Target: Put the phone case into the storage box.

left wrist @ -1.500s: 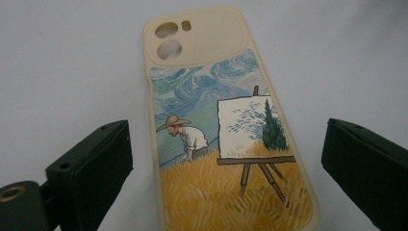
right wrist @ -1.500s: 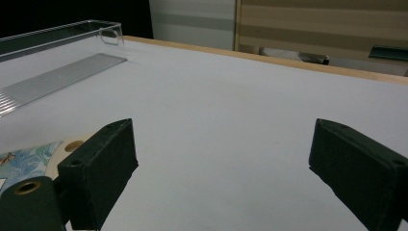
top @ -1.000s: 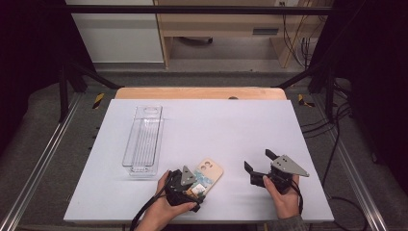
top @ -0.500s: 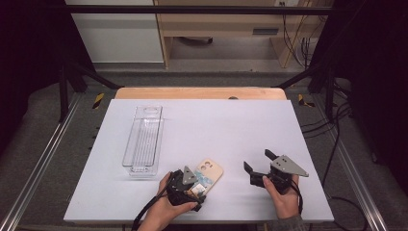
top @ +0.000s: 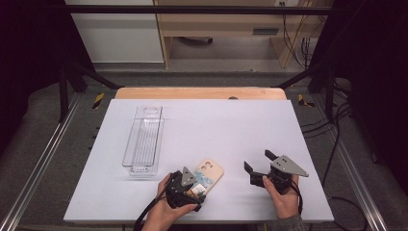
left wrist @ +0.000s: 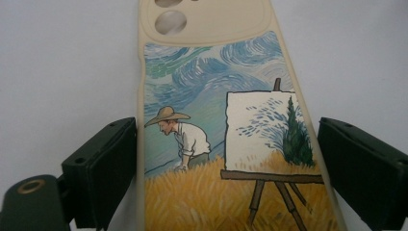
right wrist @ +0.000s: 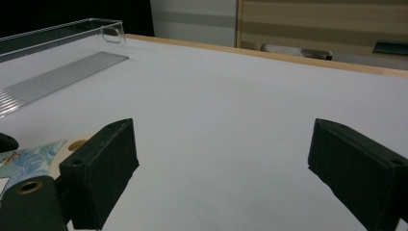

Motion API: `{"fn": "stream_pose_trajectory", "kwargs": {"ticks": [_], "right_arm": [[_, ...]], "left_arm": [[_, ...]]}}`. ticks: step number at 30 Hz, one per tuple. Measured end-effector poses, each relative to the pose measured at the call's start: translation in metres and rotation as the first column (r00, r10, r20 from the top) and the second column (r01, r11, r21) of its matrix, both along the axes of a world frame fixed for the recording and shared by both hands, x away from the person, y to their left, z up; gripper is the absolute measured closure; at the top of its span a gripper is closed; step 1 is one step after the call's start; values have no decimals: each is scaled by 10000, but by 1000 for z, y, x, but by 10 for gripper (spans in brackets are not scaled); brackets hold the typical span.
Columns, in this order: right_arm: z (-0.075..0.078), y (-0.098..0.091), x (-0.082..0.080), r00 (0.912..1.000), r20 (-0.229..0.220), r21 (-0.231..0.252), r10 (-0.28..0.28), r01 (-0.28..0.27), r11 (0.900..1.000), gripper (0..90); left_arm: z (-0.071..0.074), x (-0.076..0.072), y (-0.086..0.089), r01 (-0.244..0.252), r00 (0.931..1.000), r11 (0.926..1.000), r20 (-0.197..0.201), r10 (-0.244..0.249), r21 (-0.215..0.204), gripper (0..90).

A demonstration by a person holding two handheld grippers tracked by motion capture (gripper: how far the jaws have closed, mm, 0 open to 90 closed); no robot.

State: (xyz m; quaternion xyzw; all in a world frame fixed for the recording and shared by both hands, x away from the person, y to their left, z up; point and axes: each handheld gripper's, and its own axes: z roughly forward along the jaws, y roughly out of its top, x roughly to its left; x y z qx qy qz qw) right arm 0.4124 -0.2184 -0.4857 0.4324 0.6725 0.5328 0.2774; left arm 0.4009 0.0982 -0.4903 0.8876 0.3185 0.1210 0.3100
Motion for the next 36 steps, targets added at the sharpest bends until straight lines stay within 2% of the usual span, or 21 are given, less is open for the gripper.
{"fn": "stream_pose_trajectory", "kwargs": {"ticks": [8, 12, 19, 27, 32, 34, 36], "right_arm": [[-3, 1, 1, 9997, -224, 195, -123, 128, 9997, 102], [-5, 3, 3, 9993, -343, 122, -151, 156, 9998, 102], [-3, 4, 6, 9985, -451, 84, -301, 305, 9995, 103], [2, 13, 8, 9993, -365, 131, -92, 96, 9999, 103], [8, 17, 6, 9995, -312, 193, 82, -76, 9998, 101], [12, 19, 5, 9993, -323, 401, 210, -197, 9990, 98], [16, 22, 3, 9989, -331, 335, 332, -321, 9989, 92]], "left_arm": [[1, 5, 10, 331, 9992, 9985, 245, -320, -438, 111], [2, 8, 11, 492, 9982, 9971, 376, -471, -574, 113], [6, 10, 14, 832, 9938, 9950, 781, -787, -557, 116], [7, 10, 24, 641, 9914, 9938, 1199, -530, -905, 117], [11, 10, 27, 564, 9858, 9911, 1638, -361, -1208, 117], [13, 10, 28, 488, 9835, 9899, 1791, -244, -1328, 117], [15, 11, 30, 412, 9815, 9887, 1909, -130, -1442, 117]]}}
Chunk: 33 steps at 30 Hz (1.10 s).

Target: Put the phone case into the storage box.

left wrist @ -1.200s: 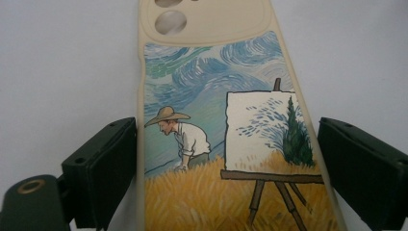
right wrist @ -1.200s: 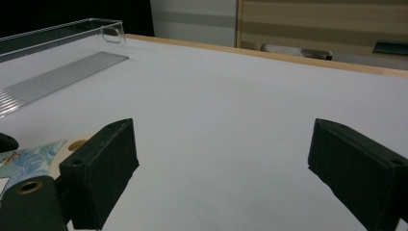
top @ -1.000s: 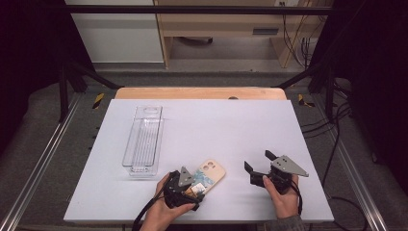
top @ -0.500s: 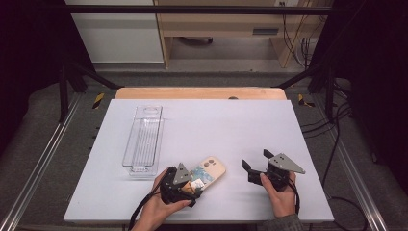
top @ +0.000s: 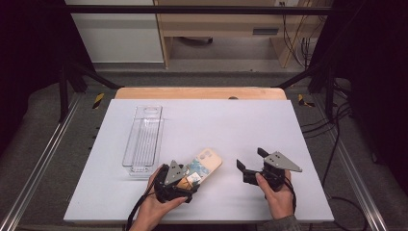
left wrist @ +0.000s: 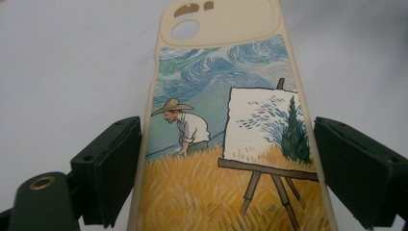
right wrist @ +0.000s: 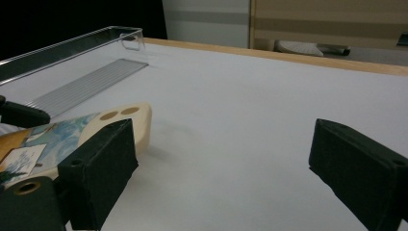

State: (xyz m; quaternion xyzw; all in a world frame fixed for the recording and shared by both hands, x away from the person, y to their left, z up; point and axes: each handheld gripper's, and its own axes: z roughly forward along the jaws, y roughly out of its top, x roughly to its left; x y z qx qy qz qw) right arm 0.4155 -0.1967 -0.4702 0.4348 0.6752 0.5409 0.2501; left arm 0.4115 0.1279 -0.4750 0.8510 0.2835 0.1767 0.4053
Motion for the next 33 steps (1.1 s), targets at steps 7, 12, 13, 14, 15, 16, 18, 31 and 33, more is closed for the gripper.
{"fn": "stream_pose_trajectory", "kwargs": {"ticks": [7, 12, 13, 14, 15, 16, 18, 31, 33], "right_arm": [[11, 16, -6, 9979, -286, 379, 583, -572, 9976, 74], [23, 30, -9, 9929, -421, 688, 1117, -1086, 9917, 65], [24, 33, -9, 9915, -436, 740, 1229, -1195, 9901, 62], [25, 36, -9, 9904, -447, 797, 1311, -1273, 9887, 62], [26, 40, -9, 9890, -479, 880, 1401, -1356, 9869, 62], [26, 43, -9, 9878, -506, 971, 1471, -1417, 9851, 62], [26, 49, -8, 9857, -559, 1111, 1591, -1522, 9821, 62], [26, 66, 0, 9715, -992, 2197, 2155, -1898, 9569, 77], [26, 68, 2, 9683, -1083, 2430, 2249, -1936, 9505, 101]], "left_arm": [[9, -1, 7, -217, 9980, 9975, 575, 255, -669, 117], [14, -2, 9, -295, 9948, 9937, 938, 397, -1080, 116], [15, -2, 9, -327, 9946, 9928, 946, 437, -1151, 116], [15, -2, 9, -332, 9945, 9923, 944, 446, -1196, 116], [16, -3, 9, -327, 9939, 9924, 1006, 448, -1189, 116], [16, -4, 9, -299, 9929, 9929, 1107, 427, -1148, 116], [17, -5, 9, -277, 9917, 9925, 1213, 422, -1187, 116], [24, -10, 7, -129, 9851, 9868, 1675, 403, -1615, 115], [25, -11, 7, -75, 9842, 9851, 1730, 377, -1718, 115]]}}
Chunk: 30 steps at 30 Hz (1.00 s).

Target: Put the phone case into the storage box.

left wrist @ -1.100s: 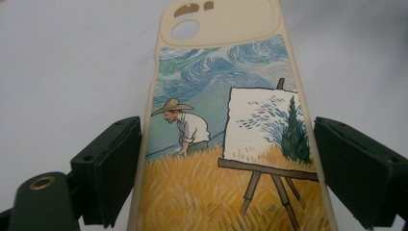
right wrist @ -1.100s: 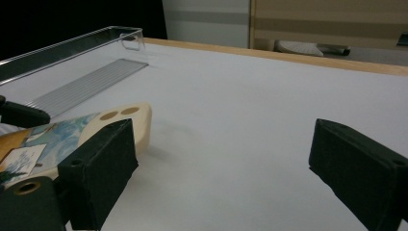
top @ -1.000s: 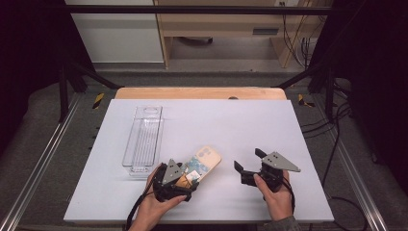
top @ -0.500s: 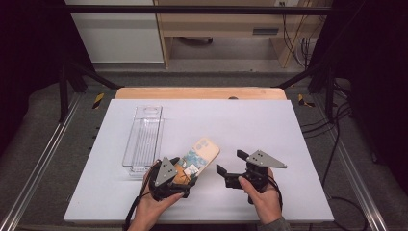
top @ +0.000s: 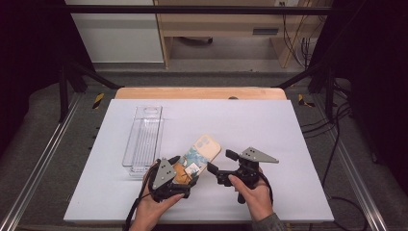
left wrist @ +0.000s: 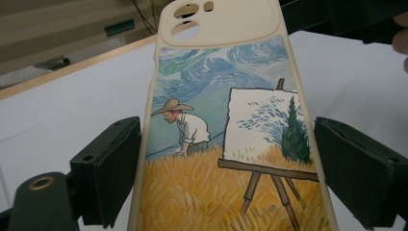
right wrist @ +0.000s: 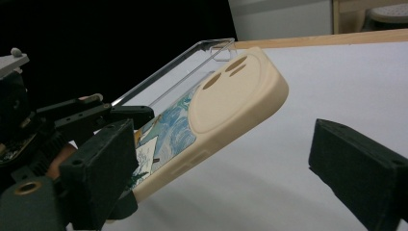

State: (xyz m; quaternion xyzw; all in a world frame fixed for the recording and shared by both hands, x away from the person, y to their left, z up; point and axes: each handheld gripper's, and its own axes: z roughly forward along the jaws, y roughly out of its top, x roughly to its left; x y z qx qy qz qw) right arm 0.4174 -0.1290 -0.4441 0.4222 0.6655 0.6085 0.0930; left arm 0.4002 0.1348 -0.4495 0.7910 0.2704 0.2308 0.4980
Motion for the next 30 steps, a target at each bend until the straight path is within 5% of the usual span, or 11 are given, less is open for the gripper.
{"fn": "stream_pose_trajectory", "kwargs": {"ticks": [18, 30], "right_arm": [[13, 9, 16, 9962, -782, 1370, 395, -285, 9902, 275], [19, 6, 21, 9927, -890, 2264, 809, -589, 9722, 522]], "left_arm": [[9, -9, -6, 343, 9974, 9982, 649, -310, -499, 113], [7, -11, -6, 525, 9961, 9968, 738, -479, -611, 112]]}}
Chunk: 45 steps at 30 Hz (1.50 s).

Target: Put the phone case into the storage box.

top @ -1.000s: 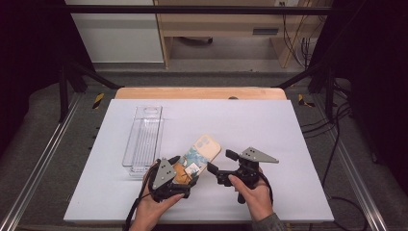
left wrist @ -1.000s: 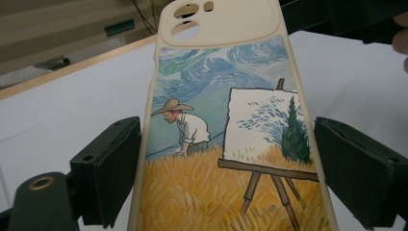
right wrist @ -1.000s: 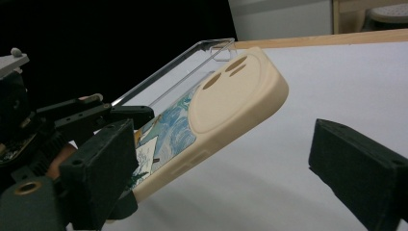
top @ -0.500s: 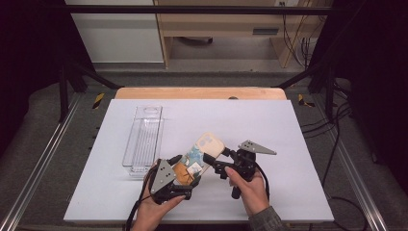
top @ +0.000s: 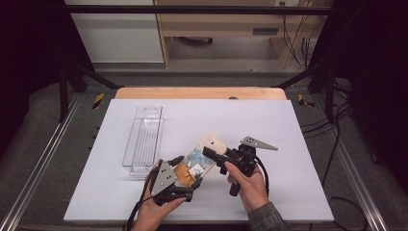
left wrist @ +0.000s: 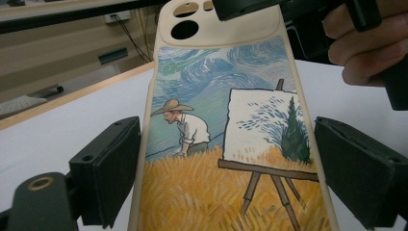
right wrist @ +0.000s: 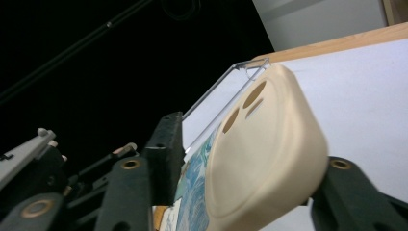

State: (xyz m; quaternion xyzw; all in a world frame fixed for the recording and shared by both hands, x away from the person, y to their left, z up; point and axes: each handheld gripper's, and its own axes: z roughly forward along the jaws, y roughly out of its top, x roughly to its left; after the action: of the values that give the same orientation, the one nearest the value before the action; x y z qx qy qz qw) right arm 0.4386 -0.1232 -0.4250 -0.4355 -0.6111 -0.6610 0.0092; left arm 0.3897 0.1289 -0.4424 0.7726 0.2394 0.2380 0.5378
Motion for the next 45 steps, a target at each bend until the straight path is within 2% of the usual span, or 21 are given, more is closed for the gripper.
{"fn": "stream_pose_trajectory", "kwargs": {"ticks": [11, 14, 16, 17, 24, 27, 30, 33, 35, 45], "right_arm": [[6, 0, 2, 9995, 227, 594, 226, -240, 9979, 793], [8, 3, 2, 9986, 193, 681, 486, -498, 9964, 842], [10, 8, -1, 9966, 65, 922, 825, -828, 9923, 869], [11, 9, -1, 9963, 88, 864, 850, -854, 9926, 871], [23, 16, -6, 9940, 688, 39, 845, -850, 9964, 881], [29, 20, -10, 9892, 1206, -654, 830, -755, 9950, 884], [34, 26, -15, 9805, 1760, -1496, 870, -607, 9869, 884], [35, 33, -19, 9744, 2039, -2118, 950, -508, 9760, 883], [34, 36, -21, 9726, 2089, -2299, 1016, -522, 9718, 882], [26, 57, -29, 9644, 2172, -3071, 1511, -794, 9484, 881]], "left_arm": [[-4, 1, 2, 147, 9999, 9999, 22, -147, -20, 111], [-7, 2, 1, 131, 9999, 9999, -29, -130, 92, 111], [-10, 3, 0, 84, 9999, 9998, -67, -83, 160, 112], [-11, 3, 0, 75, 9999, 9999, -82, -73, 151, 112], [-11, 3, 0, -59, 10000, 9999, 41, 60, -153, 100], [-12, 3, 1, -95, 9999, 9995, 107, 98, -287, 84], [-12, 2, 0, -113, 9997, 9990, 204, 122, -435, 45], [-11, 2, 0, -285, 9993, 9976, 233, 300, -633, 36], [-10, 3, 2, -376, 9990, 9957, 192, 394, -850, 31], [-6, 2, 5, -290, 9986, 9917, 402, 342, -1254, 22]]}}
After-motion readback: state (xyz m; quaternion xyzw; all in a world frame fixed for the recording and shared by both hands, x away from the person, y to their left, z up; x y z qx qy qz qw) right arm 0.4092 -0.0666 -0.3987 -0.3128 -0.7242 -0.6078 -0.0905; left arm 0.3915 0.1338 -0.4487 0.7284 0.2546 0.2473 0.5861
